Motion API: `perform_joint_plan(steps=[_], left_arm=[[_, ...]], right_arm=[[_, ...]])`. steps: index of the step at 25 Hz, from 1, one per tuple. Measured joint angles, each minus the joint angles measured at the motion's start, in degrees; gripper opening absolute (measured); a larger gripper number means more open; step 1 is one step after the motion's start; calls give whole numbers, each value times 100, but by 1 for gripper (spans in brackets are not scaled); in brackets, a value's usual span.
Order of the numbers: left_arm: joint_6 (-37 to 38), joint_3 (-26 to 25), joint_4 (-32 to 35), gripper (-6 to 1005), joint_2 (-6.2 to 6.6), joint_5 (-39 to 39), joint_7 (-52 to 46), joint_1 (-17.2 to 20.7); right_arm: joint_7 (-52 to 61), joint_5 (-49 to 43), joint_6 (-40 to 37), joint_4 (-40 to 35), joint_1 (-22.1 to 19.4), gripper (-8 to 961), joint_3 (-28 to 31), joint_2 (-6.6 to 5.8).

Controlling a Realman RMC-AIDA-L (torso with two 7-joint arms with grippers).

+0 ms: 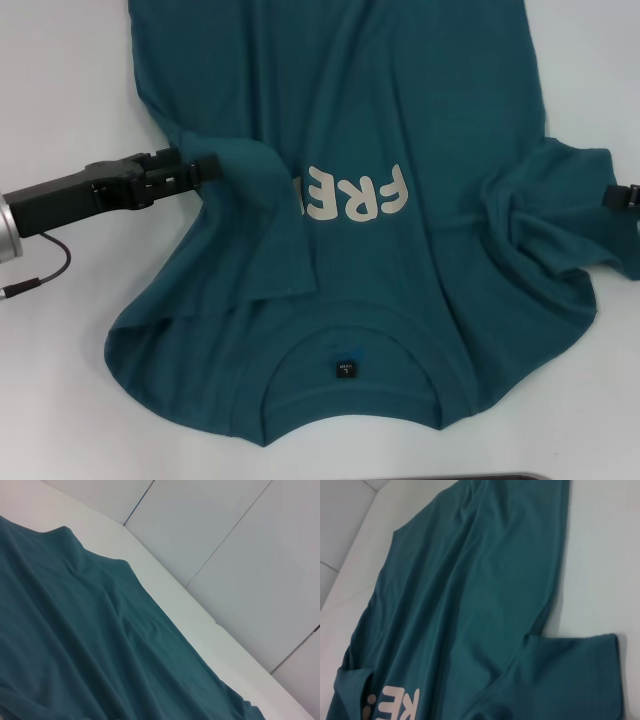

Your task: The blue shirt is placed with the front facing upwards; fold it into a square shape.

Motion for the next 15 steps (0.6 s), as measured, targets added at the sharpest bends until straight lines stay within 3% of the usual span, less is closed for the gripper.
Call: perform_joint_plan(steps=[15], left_arm=[[7,1,9,890,-6,0,0,-4]], right_arm=[[-46,-10,-60,15,47,790,7,-19]])
